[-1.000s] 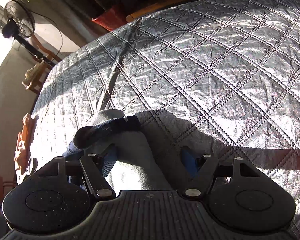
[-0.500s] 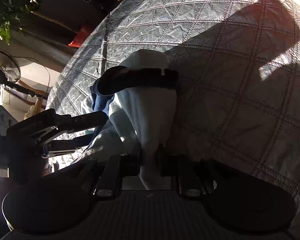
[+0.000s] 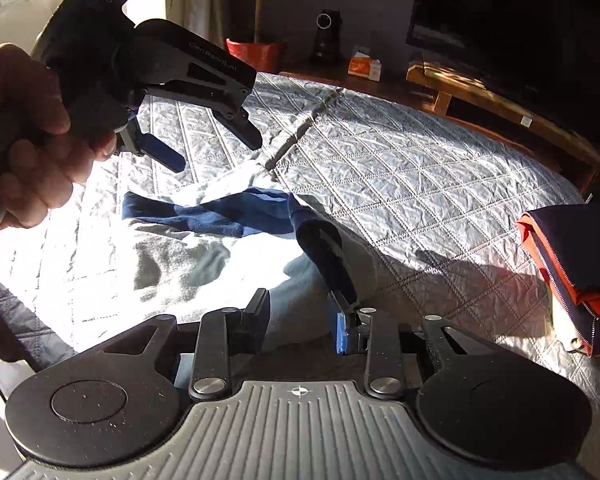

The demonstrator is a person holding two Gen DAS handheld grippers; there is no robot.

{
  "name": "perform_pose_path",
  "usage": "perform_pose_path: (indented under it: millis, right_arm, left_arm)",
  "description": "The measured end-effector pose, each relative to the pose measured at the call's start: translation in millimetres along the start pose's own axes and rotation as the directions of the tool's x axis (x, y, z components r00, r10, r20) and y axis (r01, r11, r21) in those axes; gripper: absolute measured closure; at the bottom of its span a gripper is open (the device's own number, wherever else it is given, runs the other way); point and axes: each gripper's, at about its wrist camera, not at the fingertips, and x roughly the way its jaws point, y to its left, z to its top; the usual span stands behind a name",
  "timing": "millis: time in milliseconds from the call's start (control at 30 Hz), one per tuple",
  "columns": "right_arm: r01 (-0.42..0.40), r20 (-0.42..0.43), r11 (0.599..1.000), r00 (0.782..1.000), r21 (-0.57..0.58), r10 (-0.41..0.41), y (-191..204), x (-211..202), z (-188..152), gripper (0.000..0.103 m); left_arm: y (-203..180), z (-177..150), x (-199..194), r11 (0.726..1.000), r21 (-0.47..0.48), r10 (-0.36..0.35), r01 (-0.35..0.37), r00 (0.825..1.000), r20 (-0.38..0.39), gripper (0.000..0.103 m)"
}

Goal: Fold clothes

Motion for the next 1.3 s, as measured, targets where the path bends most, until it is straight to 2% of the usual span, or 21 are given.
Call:
perform_pose_path:
  millis: [33, 100, 200, 267, 367, 467, 633, 833, 867, 900, 933, 1000, 1067, 1133, 1200, 1300]
  right_arm:
    - [0.013, -0.007, 0.999, 1.000, -0.037, -0.014, -2.5, 3.4, -1.2, 0.059]
    - [0.035, -0.023, 0.994, 0.999, -0.106, -0.038, -7.8, 10.7, -3.4, 0.059]
    - [0.079, 0.043, 0.977, 0.996, -0.197, -0.072, -9.5, 12.8, -9.5, 0.063]
    - [0.131, 0.067, 0.956, 0.991, -0.263, -0.118, -10.6, 20.2, -11.3, 0.064]
    - [0.086, 0.042, 0.952, 0.996, -0.295, -0.078, -11.0, 26.8, -14.6, 0.064]
    - [0.067, 0.039, 0.941, 0.998, -0.330, -0.058, -6.5, 30.2, -21.0, 0.064]
    - [0.035, 0.058, 0.942, 0.998, -0.333, -0.017, -2.4, 35.7, -26.3, 0.064]
    - [0.084, 0.102, 0.881, 0.994, -0.465, -0.042, 9.2, 50.1, -33.8, 0.064]
    - [0.081, 0.098, 0.879, 0.994, -0.469, -0.040, 9.7, 53.1, -33.3, 0.071]
    - [0.090, 0.103, 0.872, 0.994, -0.481, -0.046, 11.2, 54.0, -34.2, 0.084]
    - [0.087, 0.106, 0.886, 0.993, -0.455, -0.043, 8.8, 53.2, -32.0, 0.096]
    - [0.079, 0.113, 0.915, 0.993, -0.397, -0.037, 3.4, 51.4, -27.2, 0.097]
    - [0.044, 0.112, 0.962, 0.994, -0.269, -0.014, -13.8, 46.4, -22.7, 0.097]
    - [-0.006, 0.084, 0.991, 0.996, -0.137, 0.018, -31.9, 47.0, -20.2, 0.097]
    - [-0.063, 0.077, 0.998, 0.995, -0.026, 0.065, -49.3, 48.9, -19.1, 0.097]
    - [-0.164, 0.094, 0.980, 0.984, 0.109, 0.154, -77.5, 54.8, -11.9, 0.097]
  left_arm:
    - [-4.2, -7.6, -5.6, 1.000, 0.018, 0.003, -0.003, 1.000, 0.010, 0.021]
    - [-14.9, -21.1, -13.2, 0.998, 0.059, -0.003, 0.001, 0.999, 0.037, 0.021]
    - [-37.0, -43.6, -21.0, 0.987, 0.158, -0.039, 0.026, 0.996, 0.076, 0.021]
    - [-48.8, -57.3, -17.4, 0.974, 0.220, -0.062, 0.051, 0.997, 0.044, 0.020]
    - [-52.5, -77.7, -0.8, 0.968, 0.240, -0.056, 0.072, 0.996, -0.073, 0.021]
    - [-48.5, -94.8, 15.9, 0.969, 0.243, -0.013, 0.051, 0.988, -0.154, 0.023]
    - [-53.6, -111.1, 21.2, 0.944, 0.329, 0.015, 0.033, 0.990, -0.141, 0.018]
    - [-59.6, -114.7, 23.3, 0.923, 0.383, 0.037, 0.023, 0.988, -0.150, 0.013]
    - [-61.6, -116.3, 23.9, 0.916, 0.400, 0.045, 0.018, 0.988, -0.148, 0.012]
    - [-62.2, -117.4, 24.1, 0.913, 0.408, 0.050, 0.014, 0.988, -0.146, 0.013]
    - [-61.6, -117.7, 24.1, 0.914, 0.406, 0.048, 0.016, 0.988, -0.147, 0.012]
    - [-60.7, -117.8, 24.3, 0.915, 0.403, 0.045, 0.023, 0.987, -0.157, 0.010]
    - [-59.8, -117.1, 24.0, 0.918, 0.396, 0.043, 0.026, 0.985, -0.165, 0.010]
    - [-55.0, -112.7, 23.7, 0.934, 0.355, 0.020, 0.046, 0.983, -0.182, 0.008]
    - [-53.6, -109.6, 24.4, 0.936, 0.348, 0.017, 0.054, 0.980, -0.196, 0.010]
    - [-56.9, -116.6, 24.3, 0.914, 0.404, 0.040, 0.038, 0.982, -0.184, 0.010]
